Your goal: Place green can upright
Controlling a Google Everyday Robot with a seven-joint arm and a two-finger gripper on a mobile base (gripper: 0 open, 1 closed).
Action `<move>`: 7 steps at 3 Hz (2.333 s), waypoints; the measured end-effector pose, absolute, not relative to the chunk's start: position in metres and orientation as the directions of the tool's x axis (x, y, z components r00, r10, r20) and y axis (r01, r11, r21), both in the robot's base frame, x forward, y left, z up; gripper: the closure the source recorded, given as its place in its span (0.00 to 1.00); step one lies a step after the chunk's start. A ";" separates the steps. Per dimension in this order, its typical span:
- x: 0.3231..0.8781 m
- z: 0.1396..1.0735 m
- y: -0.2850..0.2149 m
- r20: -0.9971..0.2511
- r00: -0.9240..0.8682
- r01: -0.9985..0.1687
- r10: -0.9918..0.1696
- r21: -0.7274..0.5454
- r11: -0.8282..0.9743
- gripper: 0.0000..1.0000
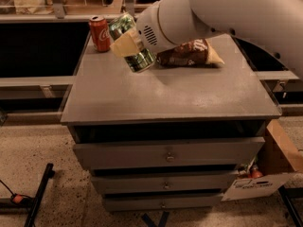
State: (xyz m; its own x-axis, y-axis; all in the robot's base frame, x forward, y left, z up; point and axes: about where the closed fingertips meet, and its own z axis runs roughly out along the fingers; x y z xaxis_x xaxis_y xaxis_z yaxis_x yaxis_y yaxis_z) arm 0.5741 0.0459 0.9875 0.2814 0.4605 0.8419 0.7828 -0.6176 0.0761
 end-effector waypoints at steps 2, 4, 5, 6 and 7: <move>0.605 0.973 0.015 0.906 0.229 0.795 0.356 0.037 -0.606 1.00; 0.640 0.963 -0.037 0.979 0.056 0.845 0.195 0.058 -0.532 1.00; 0.643 0.956 -0.035 0.975 -0.012 0.853 0.223 0.127 -0.507 1.00; 0.643 0.952 -0.027 0.983 0.018 0.879 0.185 0.073 -0.471 1.00; 0.641 0.938 -0.023 0.992 0.077 0.911 0.098 -0.030 -0.412 1.00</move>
Offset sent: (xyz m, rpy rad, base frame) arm 0.0671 -0.0798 -0.0310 0.2295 -0.1536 0.0544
